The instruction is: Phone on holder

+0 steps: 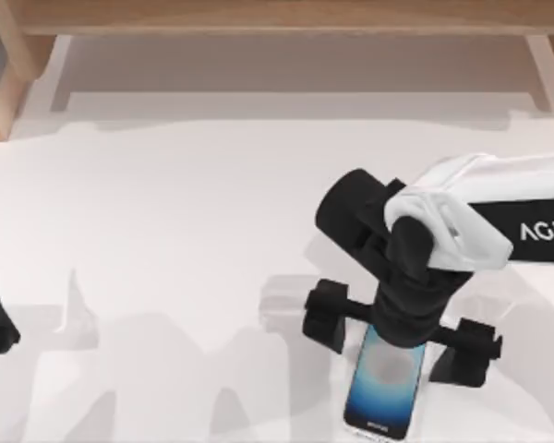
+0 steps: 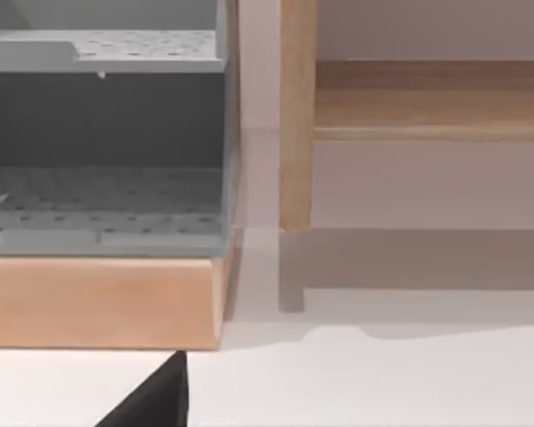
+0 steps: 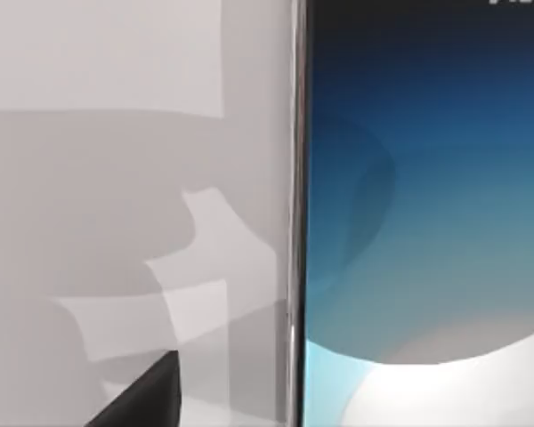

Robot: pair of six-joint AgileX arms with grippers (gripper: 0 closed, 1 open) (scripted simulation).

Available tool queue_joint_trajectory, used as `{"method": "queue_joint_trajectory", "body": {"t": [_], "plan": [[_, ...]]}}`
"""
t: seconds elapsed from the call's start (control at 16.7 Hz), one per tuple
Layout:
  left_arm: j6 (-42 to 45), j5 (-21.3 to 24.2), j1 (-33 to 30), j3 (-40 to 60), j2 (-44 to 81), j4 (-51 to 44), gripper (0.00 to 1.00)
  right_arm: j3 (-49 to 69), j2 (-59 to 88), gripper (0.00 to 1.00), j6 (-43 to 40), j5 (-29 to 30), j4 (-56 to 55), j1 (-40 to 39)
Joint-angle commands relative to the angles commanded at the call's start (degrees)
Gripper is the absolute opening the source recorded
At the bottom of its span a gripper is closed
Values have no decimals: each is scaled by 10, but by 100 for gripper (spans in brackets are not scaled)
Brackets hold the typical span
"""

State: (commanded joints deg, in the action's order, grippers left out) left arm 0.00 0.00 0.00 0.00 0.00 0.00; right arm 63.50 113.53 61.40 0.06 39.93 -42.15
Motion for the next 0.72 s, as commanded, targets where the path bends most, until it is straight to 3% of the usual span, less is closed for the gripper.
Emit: {"method": "queue_joint_trajectory", "body": {"t": [0.66,0.72], "plan": [[0,0,0,0,0,0,100,0,0,2,0,0,0,0],[0,0,0,0,0,0,100,0,0,0,0,0,0,0]]}}
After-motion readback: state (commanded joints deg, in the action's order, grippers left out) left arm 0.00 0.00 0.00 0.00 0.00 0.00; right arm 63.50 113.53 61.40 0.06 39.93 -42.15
